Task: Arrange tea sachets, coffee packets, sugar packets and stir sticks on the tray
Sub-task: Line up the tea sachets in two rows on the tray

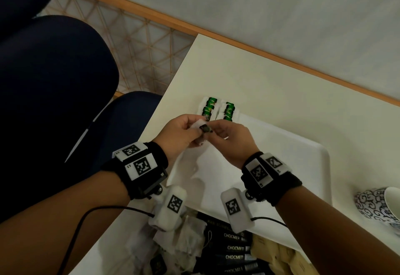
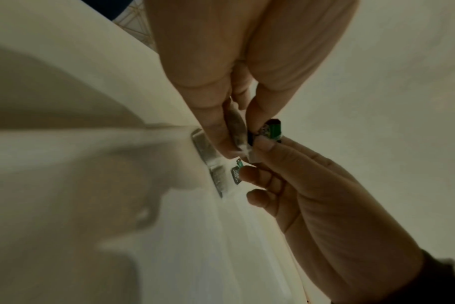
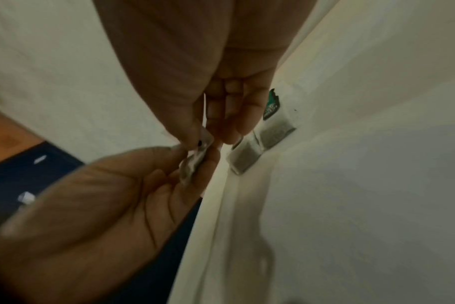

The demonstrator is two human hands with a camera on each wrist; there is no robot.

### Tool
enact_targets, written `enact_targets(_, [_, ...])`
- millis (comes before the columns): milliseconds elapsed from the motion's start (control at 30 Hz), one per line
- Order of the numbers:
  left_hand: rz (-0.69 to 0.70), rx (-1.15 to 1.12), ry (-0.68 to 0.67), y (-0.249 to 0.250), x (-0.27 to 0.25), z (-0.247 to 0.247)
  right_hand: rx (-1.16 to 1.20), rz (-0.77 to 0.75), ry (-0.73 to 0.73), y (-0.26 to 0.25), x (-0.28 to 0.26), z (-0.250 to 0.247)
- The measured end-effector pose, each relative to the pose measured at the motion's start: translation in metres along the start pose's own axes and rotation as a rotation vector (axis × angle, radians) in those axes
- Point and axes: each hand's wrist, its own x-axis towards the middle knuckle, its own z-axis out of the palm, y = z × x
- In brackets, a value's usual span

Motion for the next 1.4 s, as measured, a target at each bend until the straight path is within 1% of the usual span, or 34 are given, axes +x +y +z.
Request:
enact_targets(100, [-0.009, 0.040, -0.018, 0.000, -0.001, 0.000, 0.217, 0.165, 0.022, 0.000, 0.001, -0.006])
enact_targets(133, [-0.005, 0.063, -0.024, 0.000, -0.001, 0.000, 0.255, 0.180, 0.035, 0.000, 0.002, -0.008])
enact_targets(200, [0.005, 0.105, -0.026, 0.001, -0.003, 0.000, 0.264, 0.154, 0.051, 0.000, 0.003, -0.012])
enact_targets(300, [0.041, 0.130, -0.017, 0.001, -0.005, -0.002, 0.174, 0.096, 0.046, 0.003, 0.005, -0.017])
enact_targets(433, [0.058, 0.175, 0.040, 0.001, -0.005, -0.006, -0.004, 0.116, -0.039, 0.011, 0.004, -0.020])
enact_targets(500, [0.052, 0.193, 0.052, 0.000, -0.003, -0.009, -0.056, 0.138, -0.058, 0.015, 0.005, -0.020])
enact_targets(633, [0.023, 0.200, 0.071, -0.003, 0.003, -0.013, -0.134, 0.190, 0.007, 0.025, 0.018, -0.025])
enact_targets(767, [0.001, 0.203, 0.059, -0.004, 0.007, -0.013, -0.154, 0.207, 0.077, 0.035, 0.027, -0.030])
enact_targets(867, [-0.027, 0.183, 0.051, -0.006, 0.008, -0.011, -0.181, 0.173, 0.156, 0.040, 0.026, -0.031])
enact_targets(933, [-0.042, 0.174, 0.046, -0.007, 0.008, -0.008, -0.200, 0.121, 0.222, 0.041, 0.021, -0.031])
enact_targets(967, [-0.047, 0.178, 0.042, -0.007, 0.008, -0.008, -0.201, 0.088, 0.232, 0.040, 0.016, -0.029])
enact_targets(1000, [-0.050, 0.182, 0.040, -0.008, 0.007, -0.008, -0.206, 0.048, 0.214, 0.037, 0.010, -0.028])
enact_targets(1033, [-0.053, 0.188, 0.038, -0.008, 0.007, -0.008, -0.215, 0.008, 0.164, 0.035, 0.004, -0.025])
enact_targets(1133, [-0.052, 0.204, 0.042, -0.007, 0.005, -0.011, -0.279, -0.055, -0.083, 0.032, -0.010, -0.014])
enact_targets(1200, [-0.047, 0.206, 0.045, -0.006, 0.002, -0.011, -0.325, -0.068, -0.168, 0.035, -0.010, -0.009])
enact_targets(1233, [-0.046, 0.209, 0.046, -0.005, 0.001, -0.012, -0.331, -0.055, -0.171, 0.036, -0.008, -0.008])
enact_targets(1333, [-0.043, 0.220, 0.043, -0.003, -0.004, -0.012, -0.316, -0.017, -0.117, 0.034, -0.004, -0.010])
enact_targets(1400, [-0.043, 0.234, 0.037, -0.003, -0.011, -0.013, -0.312, -0.008, -0.116, 0.028, -0.011, -0.012])
